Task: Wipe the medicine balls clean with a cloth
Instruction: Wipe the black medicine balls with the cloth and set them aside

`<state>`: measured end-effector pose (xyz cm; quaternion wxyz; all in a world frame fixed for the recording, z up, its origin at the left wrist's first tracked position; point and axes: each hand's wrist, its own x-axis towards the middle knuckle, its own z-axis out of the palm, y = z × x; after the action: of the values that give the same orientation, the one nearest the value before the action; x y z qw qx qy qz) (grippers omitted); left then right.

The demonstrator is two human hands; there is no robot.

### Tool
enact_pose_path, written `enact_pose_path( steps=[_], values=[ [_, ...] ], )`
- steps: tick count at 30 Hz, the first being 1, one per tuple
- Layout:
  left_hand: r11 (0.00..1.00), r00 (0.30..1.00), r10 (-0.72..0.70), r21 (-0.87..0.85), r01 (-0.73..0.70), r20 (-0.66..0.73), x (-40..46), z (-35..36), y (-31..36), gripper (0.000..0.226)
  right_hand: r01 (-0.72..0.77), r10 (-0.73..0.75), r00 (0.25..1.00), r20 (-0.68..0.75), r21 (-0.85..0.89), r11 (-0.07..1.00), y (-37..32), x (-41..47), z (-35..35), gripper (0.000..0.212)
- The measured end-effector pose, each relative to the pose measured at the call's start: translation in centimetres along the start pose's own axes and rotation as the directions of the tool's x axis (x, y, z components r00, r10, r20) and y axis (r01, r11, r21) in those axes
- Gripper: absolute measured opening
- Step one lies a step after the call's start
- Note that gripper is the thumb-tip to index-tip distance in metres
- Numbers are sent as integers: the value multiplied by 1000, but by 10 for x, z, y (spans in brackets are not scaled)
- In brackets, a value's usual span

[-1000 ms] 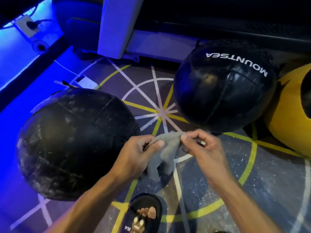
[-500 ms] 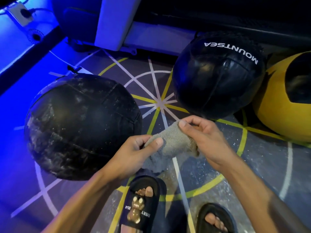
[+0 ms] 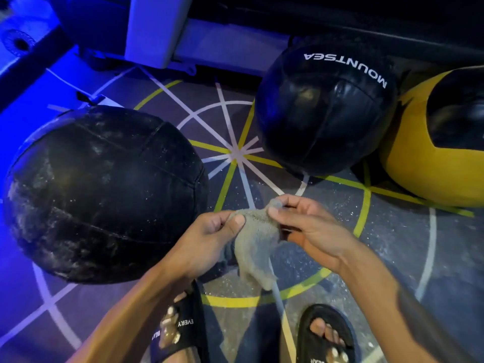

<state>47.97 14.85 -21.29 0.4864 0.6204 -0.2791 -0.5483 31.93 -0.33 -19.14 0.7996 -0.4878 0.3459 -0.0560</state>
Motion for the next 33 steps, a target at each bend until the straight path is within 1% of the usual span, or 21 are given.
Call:
enact_pose_path(
  steps=[1, 3, 4, 5, 6, 7, 9, 11, 12, 13, 15, 17, 19, 21, 23, 25, 26, 28, 30, 32, 33],
  values=[
    [997, 999, 5, 71, -1, -50, 3, 0, -3, 49, -10, 5, 997, -81, -62, 998, -1, 3, 2, 15],
    [950, 988, 60, 312, -12, -144, 2, 3, -3, 24, -9, -18, 978, -208, -128, 992, -3, 6, 6, 22],
    [902, 982, 100, 431, -22, -161, 0, 5, -3, 23, -7, -26, 966, -257, -126, 992, -3, 8, 9, 25],
    [859, 976, 145, 510, -43, -163, -2, 9, -2, 33, -9, -22, 955, -295, -106, 994, -3, 9, 11, 26],
    [843, 973, 173, 534, -68, -151, -4, 12, -2, 38, -17, -6, 948, -319, -72, 997, -2, 9, 14, 26],
    [864, 973, 193, 492, -106, -130, -5, 15, -4, 40, -27, 15, 945, -326, -33, 999, -1, 8, 17, 25],
    [930, 985, 164, 343, -134, -61, -10, 21, -6, 54, -32, 43, 946, -320, 38, 999, -2, 7, 22, 19],
    [964, 994, 110, 243, -108, 3, -11, 23, -7, 75, 6, 37, 950, -309, 134, 991, -2, 3, 25, 15],
    [975, 996, 86, 202, -91, 34, -12, 24, -6, 82, 28, 25, 952, -306, 169, 985, -1, 2, 25, 16],
    [984, 996, 76, 157, -82, 40, -12, 27, -6, 84, 42, 10, 955, -297, 168, 985, 0, 0, 25, 19],
    [990, 995, 92, 105, -89, -25, -10, 33, -9, 78, 52, -26, 965, -262, 94, 994, 1, -4, 27, 24],
    [988, 987, 109, 124, -94, -118, -5, 38, -12, 63, 67, -66, 970, -235, -4, 998, 3, -6, 28, 29],
    [989, 982, 86, 133, -64, -170, -1, 40, -9, 45, 90, -124, 956, -267, -134, 987, 4, -5, 25, 28],
    [995, 979, 44, 100, -24, -198, 1, 38, -10, 27, 124, -218, 925, -310, -296, 947, 5, -4, 19, 25],
    [995, 974, 37, 97, -16, -222, 2, 34, -12, 18, 152, -293, 897, -332, -392, 907, 5, -5, 14, 21],
    [994, 971, 46, 111, -20, -236, 3, 33, -11, 19, 172, -335, 882, -332, -436, 883, 6, -7, 14, 21],
    [996, 969, 38, 88, -17, -244, 3, 33, -10, 20, 180, -356, 873, -333, -458, 871, 8, -7, 14, 23],
    [999, 972, -23, -46, 13, -233, 3, 36, -4, 20, 207, -396, 847, -354, -466, 860, 10, -6, 14, 25],
    [977, 975, -100, -203, 58, -200, 5, 38, -1, 22, 227, -411, 829, -379, -444, 867, 11, -4, 12, 26],
    [954, 982, -114, -294, 65, -153, 7, 37, 0, 33, 225, -417, 833, -363, -466, 856, 11, -2, 12, 28],
    [955, 987, -93, -291, 52, -129, 7, 36, 1, 43, 229, -423, 841, -336, -488, 842, 11, -2, 13, 28]
  ],
)
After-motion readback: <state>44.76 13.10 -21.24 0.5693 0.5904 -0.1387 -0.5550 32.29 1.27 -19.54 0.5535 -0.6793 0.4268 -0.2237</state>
